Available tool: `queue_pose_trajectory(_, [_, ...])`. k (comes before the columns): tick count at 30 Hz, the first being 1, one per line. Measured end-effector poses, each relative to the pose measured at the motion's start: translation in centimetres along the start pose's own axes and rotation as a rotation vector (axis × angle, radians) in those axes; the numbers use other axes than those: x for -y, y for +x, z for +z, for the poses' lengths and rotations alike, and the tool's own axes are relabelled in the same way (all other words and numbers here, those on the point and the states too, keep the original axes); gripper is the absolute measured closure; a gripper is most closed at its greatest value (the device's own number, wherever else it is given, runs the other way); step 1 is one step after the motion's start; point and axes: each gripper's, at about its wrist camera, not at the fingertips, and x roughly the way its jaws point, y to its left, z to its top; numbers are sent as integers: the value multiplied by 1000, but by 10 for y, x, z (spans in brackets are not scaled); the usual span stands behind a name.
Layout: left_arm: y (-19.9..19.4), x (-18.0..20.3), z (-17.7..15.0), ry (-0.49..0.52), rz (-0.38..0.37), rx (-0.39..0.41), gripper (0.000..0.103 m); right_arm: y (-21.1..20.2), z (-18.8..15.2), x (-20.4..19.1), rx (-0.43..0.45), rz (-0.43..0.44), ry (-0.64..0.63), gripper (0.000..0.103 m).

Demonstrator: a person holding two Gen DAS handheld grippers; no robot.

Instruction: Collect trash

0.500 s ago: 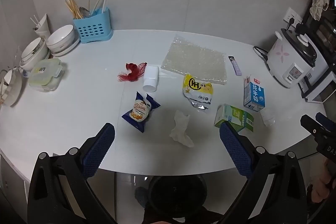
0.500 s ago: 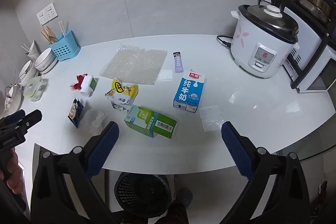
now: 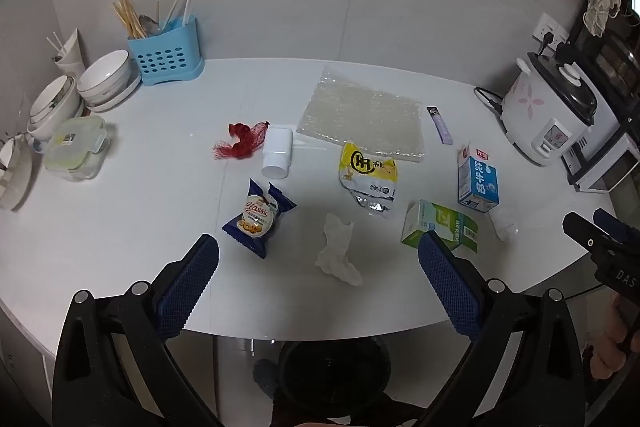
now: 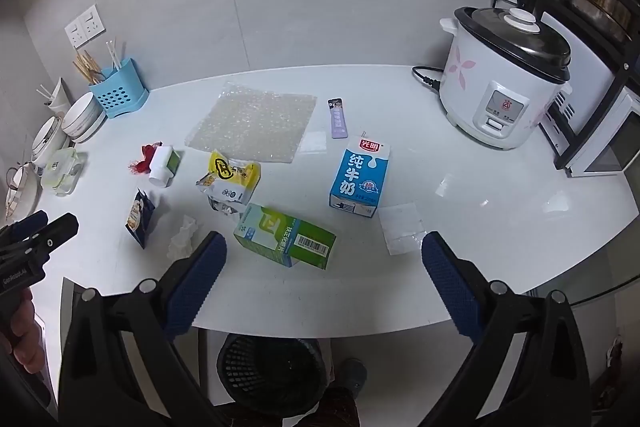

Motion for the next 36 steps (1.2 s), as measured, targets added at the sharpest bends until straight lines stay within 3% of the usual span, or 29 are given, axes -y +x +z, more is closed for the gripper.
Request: queue_pose_trajectory(36, [-6,-5,0,-22,15,24,6,6,8,-7,-12,-7,-22,9])
